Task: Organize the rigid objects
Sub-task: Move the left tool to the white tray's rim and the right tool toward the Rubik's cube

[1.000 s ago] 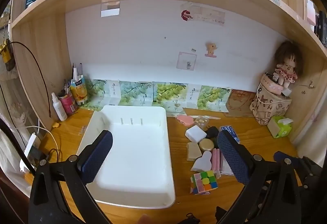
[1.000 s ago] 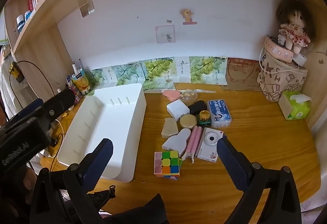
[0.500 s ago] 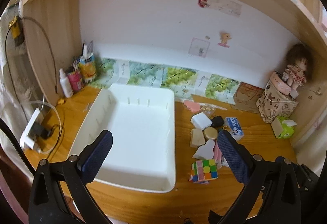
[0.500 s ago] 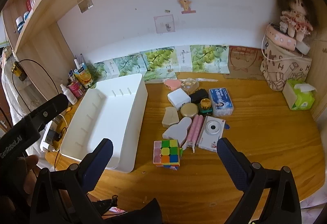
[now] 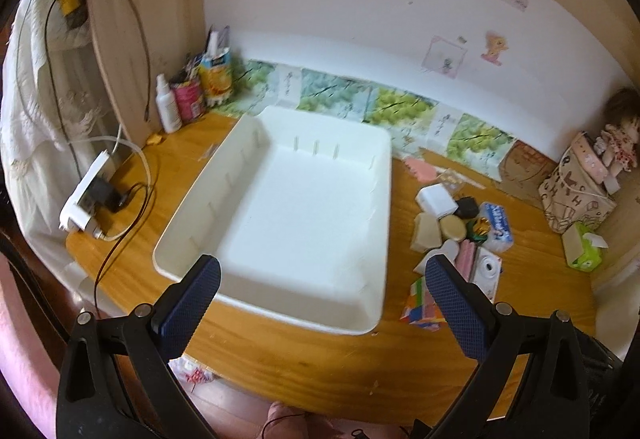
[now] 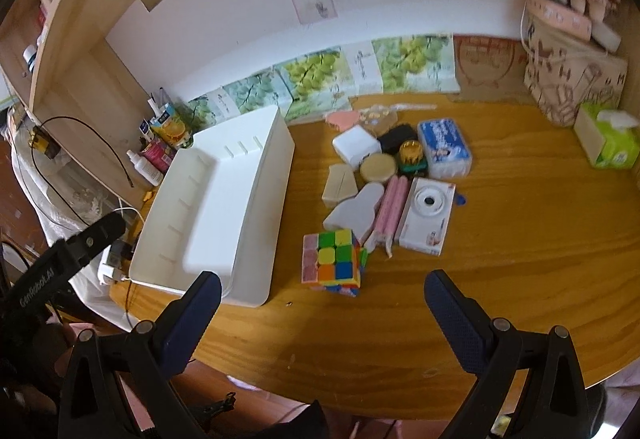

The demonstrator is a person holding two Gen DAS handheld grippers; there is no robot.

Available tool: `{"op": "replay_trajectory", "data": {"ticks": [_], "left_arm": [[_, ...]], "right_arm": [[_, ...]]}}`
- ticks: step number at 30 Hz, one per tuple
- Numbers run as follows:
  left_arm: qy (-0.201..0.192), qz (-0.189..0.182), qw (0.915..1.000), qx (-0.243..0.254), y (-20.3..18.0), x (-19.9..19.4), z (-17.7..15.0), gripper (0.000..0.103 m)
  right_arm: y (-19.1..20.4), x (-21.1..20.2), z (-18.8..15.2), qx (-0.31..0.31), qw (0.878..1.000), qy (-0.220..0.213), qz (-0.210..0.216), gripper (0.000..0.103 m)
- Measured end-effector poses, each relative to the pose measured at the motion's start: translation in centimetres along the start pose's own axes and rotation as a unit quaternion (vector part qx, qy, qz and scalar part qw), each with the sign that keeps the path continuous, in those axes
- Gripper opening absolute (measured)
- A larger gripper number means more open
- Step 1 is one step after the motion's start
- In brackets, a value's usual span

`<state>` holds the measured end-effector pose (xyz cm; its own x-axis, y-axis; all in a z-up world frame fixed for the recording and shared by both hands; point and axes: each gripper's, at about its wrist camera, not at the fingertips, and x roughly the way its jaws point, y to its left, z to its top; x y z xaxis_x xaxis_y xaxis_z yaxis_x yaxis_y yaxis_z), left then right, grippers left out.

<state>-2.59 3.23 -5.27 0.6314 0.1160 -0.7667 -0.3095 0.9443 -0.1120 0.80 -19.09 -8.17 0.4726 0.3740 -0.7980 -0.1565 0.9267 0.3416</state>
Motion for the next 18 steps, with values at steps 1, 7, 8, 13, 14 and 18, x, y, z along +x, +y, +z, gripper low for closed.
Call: {"op": "replay_trajectory", "data": {"ticks": [1, 7, 8, 13, 14, 18], "left_arm": [[0.009, 0.002, 1.0000, -0.003, 0.3, 0.2, -0.1, 0.102], [0.049, 0.019, 0.9984, -0.022, 2.5, 0.9, -1.1, 0.102], [0.057, 0.020, 0.9978, -0.026, 2.9, 1.1, -1.2, 0.102], [0.083, 0.021, 0.9950, -0.051, 5.1, 2.1, -1.2, 0.102], [0.091, 0.021, 0.9940, -0.057, 5.6, 2.5, -1.1, 0.102], [0.123, 0.026, 0.9889, -0.078, 7.9, 4.0, -0.6, 0.102]], "right_arm": [[-0.2, 0.3, 0.0, 0.006, 1.000, 0.005, 0.006, 0.102], [-1.5, 2.2, -0.2, 0.055, 0.997, 0.043, 0.034, 0.102], [-1.7, 2.5, -0.3, 0.066, 0.996, 0.050, 0.035, 0.102], [-2.4, 4.0, -0.2, 0.105, 0.990, 0.087, 0.040, 0.102], [-2.5, 4.2, -0.1, 0.109, 0.989, 0.091, 0.039, 0.102], [-2.9, 5.2, 0.1, 0.152, 0.981, 0.110, 0.048, 0.102]]}}
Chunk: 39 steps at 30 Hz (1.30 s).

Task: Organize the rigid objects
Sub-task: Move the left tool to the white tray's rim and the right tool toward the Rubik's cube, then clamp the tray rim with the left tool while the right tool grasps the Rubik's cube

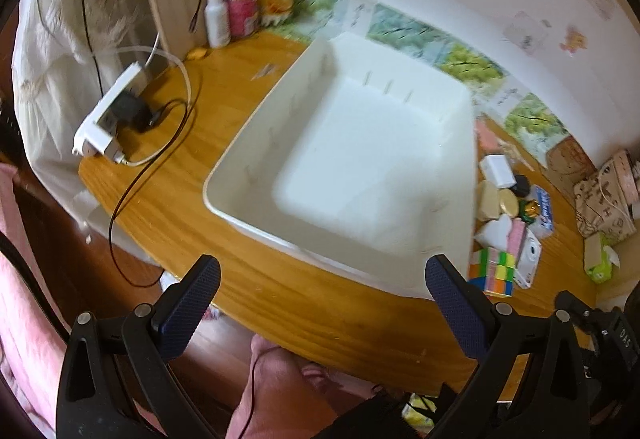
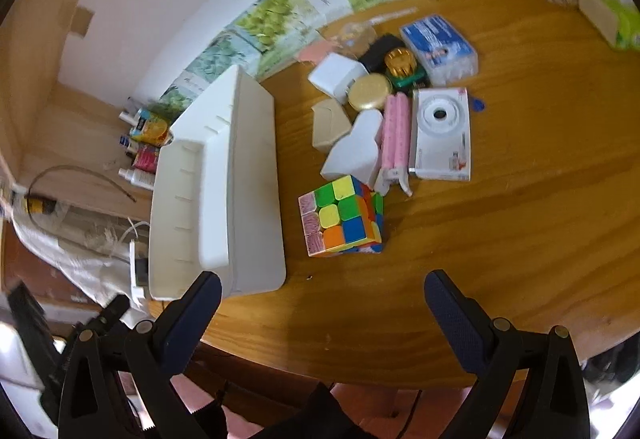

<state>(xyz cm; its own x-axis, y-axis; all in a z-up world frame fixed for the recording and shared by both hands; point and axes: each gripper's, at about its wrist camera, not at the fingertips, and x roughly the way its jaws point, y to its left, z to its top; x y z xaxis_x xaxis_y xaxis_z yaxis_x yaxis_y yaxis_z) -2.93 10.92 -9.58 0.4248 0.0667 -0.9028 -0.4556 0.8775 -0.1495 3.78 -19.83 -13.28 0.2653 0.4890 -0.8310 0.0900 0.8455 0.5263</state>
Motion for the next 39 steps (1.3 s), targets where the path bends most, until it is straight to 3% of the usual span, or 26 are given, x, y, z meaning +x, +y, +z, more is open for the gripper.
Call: {"op": "replay_trajectory", "data": {"ticks": [8, 16, 23, 29, 32, 34, 39], "left_arm": [[0.031, 0.018, 0.9993, -0.008, 4.2, 2.3, 3.4, 0.102], [0.058, 0.020, 0.9980, 0.013, 6.4, 4.7, 6.5, 0.102], [0.108, 0.014, 0.9930, 0.046, 7.4, 8.2, 8.1, 0.098], [0.163, 0.002, 0.9822, 0.093, 7.2, 11.2, 8.7, 0.087], [0.189, -0.004, 0.9752, 0.115, 7.1, 12.6, 8.7, 0.075], [0.208, -0.008, 0.9699, 0.126, 7.2, 13.4, 8.6, 0.061], [0.234, -0.010, 0.9618, 0.143, 7.7, 15.0, 9.2, 0.043]], "right_arm": [[-0.3, 2.6, 0.7, 0.099, 0.995, 0.031, 0.007, 0.102], [-1.1, 5.2, 1.2, 0.192, 0.981, 0.027, 0.020, 0.102], [-1.7, 7.4, 1.2, 0.260, 0.965, 0.014, -0.015, 0.102], [-1.7, 9.1, 1.1, 0.304, 0.952, 0.004, -0.033, 0.102], [-1.6, 9.5, 1.2, 0.316, 0.947, -0.007, -0.058, 0.102], [-1.5, 9.8, 1.2, 0.325, 0.943, -0.012, -0.074, 0.102], [-1.7, 10.6, 1.1, 0.349, 0.933, -0.025, -0.088, 0.089]]}}
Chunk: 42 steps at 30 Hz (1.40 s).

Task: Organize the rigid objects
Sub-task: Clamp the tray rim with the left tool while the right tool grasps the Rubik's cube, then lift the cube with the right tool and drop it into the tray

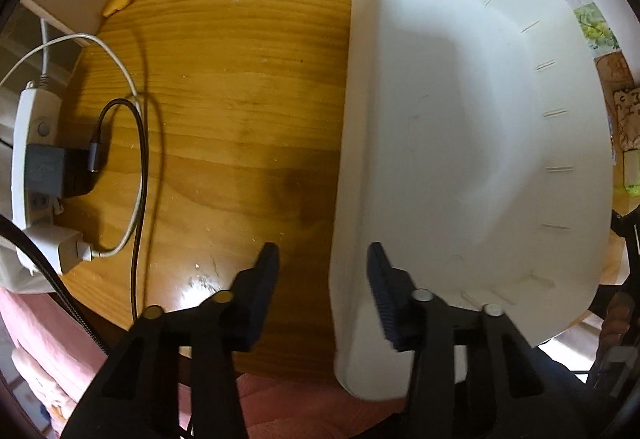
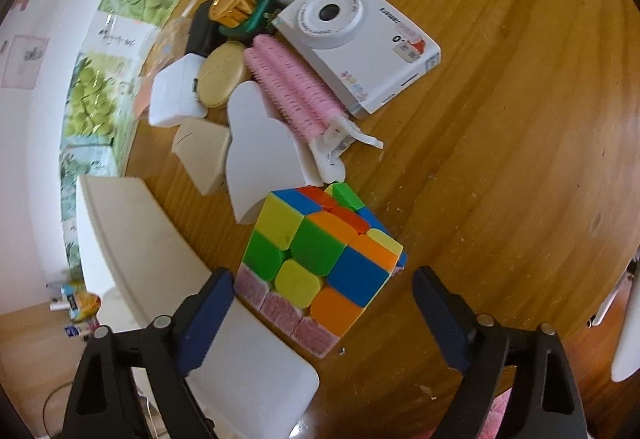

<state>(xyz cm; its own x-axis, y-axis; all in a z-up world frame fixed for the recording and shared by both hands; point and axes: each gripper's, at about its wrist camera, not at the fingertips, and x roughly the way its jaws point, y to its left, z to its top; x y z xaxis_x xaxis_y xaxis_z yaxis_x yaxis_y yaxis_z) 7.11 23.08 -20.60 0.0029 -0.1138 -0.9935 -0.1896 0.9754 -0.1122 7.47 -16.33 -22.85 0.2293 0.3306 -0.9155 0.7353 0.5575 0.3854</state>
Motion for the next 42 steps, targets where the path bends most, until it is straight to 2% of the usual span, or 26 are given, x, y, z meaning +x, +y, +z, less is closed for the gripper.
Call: {"op": "replay_trajectory", "data": {"ticks": [1, 5, 7, 8, 10, 17, 26, 28, 29, 32, 42], "left_arm": [[0.005, -0.002, 1.0000, 0.001, 0.2, 0.2, 0.2, 0.036], [0.020, -0.027, 0.9993, 0.013, 0.8, 0.7, 1.0, 0.022], [0.019, -0.035, 0.9988, 0.028, 0.6, 0.7, 1.3, 0.010], [0.016, -0.038, 0.9986, 0.035, 0.6, 0.6, 1.5, 0.007], [0.012, -0.033, 0.9986, 0.040, 0.8, 0.4, 2.0, 0.006], [0.002, -0.032, 0.9982, 0.050, 1.7, -0.2, 3.7, 0.006], [-0.013, -0.013, 0.9977, 0.065, 0.6, 0.2, 4.0, 0.005], [-0.019, -0.008, 0.9976, 0.066, -0.7, 1.0, 4.0, 0.005], [-0.023, -0.005, 0.9974, 0.068, -1.2, 1.3, 4.0, 0.004], [-0.032, 0.011, 0.9964, 0.079, -2.7, 1.5, 3.9, 0.005], [-0.057, 0.023, 0.9955, 0.073, -3.4, 1.1, 2.5, 0.005]], "right_arm": [[-0.1, 0.0, -0.1, 0.003, 1.000, -0.002, 0.001, 0.088], [0.0, -0.1, -0.4, 0.007, 1.000, -0.015, 0.000, 0.084], [0.1, -0.1, -0.5, 0.004, 1.000, -0.022, -0.007, 0.083], [0.3, -0.1, -0.6, 0.004, 1.000, -0.024, -0.010, 0.083], [0.4, -0.2, -0.7, 0.005, 0.999, -0.030, -0.014, 0.082], [0.9, -0.7, -1.5, -0.013, 0.999, -0.046, -0.016, 0.068], [0.2, -1.0, -2.2, -0.011, 0.999, -0.051, -0.007, 0.067], [0.1, -1.2, -2.4, -0.013, 0.999, -0.052, -0.004, 0.067], [0.2, -1.3, -2.6, -0.016, 0.998, -0.054, -0.002, 0.067], [0.2, -1.9, -3.1, -0.029, 0.997, -0.063, 0.015, 0.057], [0.7, -2.3, -4.6, -0.069, 0.993, -0.077, 0.064, 0.057]]}}
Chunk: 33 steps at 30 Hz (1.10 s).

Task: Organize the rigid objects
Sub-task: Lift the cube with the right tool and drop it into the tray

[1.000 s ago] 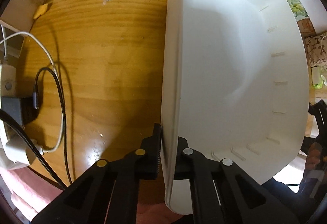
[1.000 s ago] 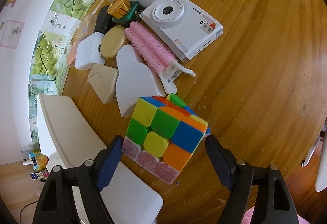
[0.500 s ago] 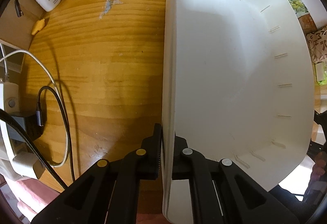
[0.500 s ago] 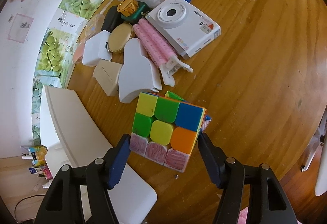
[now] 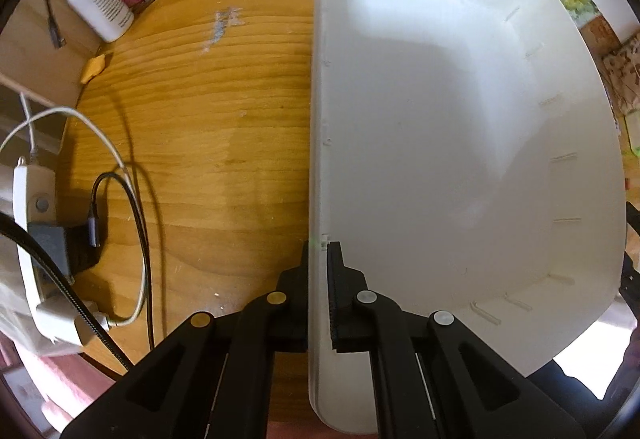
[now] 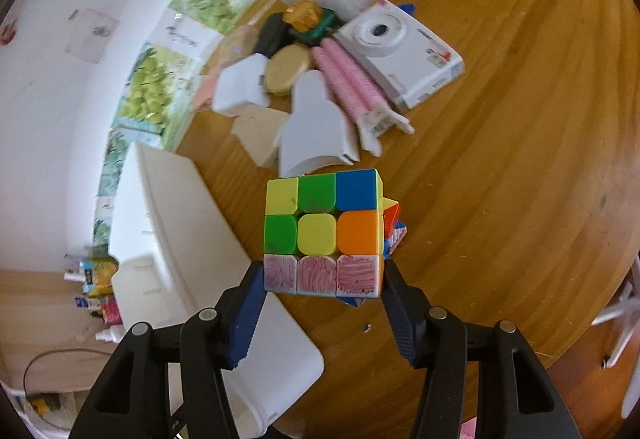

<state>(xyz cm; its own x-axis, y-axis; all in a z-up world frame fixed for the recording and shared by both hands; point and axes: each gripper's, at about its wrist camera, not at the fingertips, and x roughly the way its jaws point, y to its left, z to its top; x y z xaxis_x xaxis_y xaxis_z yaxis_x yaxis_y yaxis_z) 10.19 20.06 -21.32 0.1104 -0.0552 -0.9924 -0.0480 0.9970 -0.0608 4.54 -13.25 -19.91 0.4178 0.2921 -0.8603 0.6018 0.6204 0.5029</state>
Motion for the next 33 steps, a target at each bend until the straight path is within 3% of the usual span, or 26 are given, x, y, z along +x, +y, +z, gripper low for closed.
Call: {"op": "replay_trajectory", "data": {"ticks": [8, 14, 22, 33], "left_arm": [[0.001, 0.012, 0.9997, -0.023, -0.2, 0.5, -1.2, 0.005], [-0.010, 0.018, 0.9992, -0.035, -0.9, 0.5, -2.1, 0.005], [-0.020, 0.012, 0.9978, -0.062, -0.9, -0.1, -2.6, 0.005], [-0.029, 0.012, 0.9958, -0.086, -1.0, -0.2, -3.5, 0.006]], "right_arm": [[2.6, -3.5, -0.8, -0.087, 0.993, -0.080, 0.025, 0.057], [5.0, -5.9, -2.5, -0.182, 0.972, -0.140, 0.046, 0.057], [8.4, -6.7, -5.2, -0.300, 0.940, -0.141, 0.080, 0.057], [12.5, -4.8, -9.2, -0.420, 0.901, -0.067, 0.083, 0.057]]}}
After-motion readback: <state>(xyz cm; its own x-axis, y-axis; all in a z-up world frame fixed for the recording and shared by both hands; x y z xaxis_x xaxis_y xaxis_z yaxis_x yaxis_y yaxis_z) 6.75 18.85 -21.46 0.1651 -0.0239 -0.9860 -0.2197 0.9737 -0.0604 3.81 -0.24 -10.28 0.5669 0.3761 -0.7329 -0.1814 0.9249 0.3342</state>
